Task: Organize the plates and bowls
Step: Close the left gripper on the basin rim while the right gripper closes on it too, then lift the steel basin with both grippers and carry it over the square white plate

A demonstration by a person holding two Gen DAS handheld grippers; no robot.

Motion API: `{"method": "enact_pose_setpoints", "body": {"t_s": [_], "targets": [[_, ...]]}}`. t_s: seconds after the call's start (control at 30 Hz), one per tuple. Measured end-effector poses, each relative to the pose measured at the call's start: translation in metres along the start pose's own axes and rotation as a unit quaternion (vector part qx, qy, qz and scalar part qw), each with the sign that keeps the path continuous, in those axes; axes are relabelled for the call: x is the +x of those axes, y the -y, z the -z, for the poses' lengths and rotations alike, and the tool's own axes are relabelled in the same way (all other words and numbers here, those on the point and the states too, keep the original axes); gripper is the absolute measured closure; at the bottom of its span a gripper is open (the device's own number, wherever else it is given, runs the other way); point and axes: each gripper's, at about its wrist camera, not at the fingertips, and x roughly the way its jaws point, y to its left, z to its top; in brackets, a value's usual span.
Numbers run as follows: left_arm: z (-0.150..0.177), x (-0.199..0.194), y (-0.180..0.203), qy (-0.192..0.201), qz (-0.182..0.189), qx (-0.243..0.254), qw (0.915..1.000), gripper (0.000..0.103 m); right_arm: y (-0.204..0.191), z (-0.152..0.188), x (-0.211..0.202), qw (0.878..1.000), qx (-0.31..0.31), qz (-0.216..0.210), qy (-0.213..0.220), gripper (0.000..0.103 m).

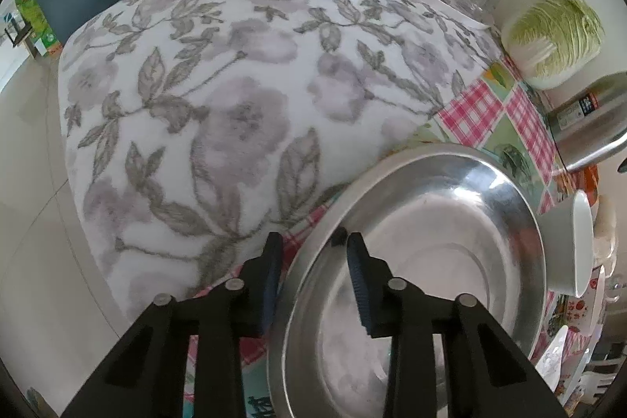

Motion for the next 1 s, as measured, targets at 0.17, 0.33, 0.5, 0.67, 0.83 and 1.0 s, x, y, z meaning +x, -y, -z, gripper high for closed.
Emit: {"method": "enact_pose_setpoints", "body": {"t_s": [0.17, 0.33, 0.5, 0.67, 0.83, 1.0], "targets": [[-0.004, -0.008, -0.012, 0.006, 0.017, -0.014, 0.9997, 0.072, -0.008, 0.001, -0.005, 1.000, -0.018, 0.000, 0.003, 0.084], [-0.007, -0.021, -0.020, 0.018, 0.025, -0.023, 0.9993, 0.073, -0.014, 0.000, -0.014, 1.000, -0.021, -0.006, 0.012, 0.084], [-0.006, -0.036, -0.028, 0.030, 0.041, -0.033, 0.9982, 0.073, -0.021, -0.002, -0.026, 0.999, -0.028, -0.012, 0.026, 0.084], [-0.006, -0.055, -0.029, 0.051, 0.056, -0.034, 0.9966, 0.073, -0.025, -0.004, -0.040, 0.998, -0.033, -0.018, 0.041, 0.084], [-0.005, -0.075, -0.024, 0.074, 0.073, -0.031, 0.9941, 0.073, -0.025, -0.005, -0.059, 0.997, -0.038, -0.018, 0.062, 0.084], [0.000, -0.092, -0.017, 0.093, 0.087, -0.023, 0.9916, 0.073, -0.021, -0.006, -0.079, 0.995, -0.044, -0.018, 0.082, 0.083]]}}
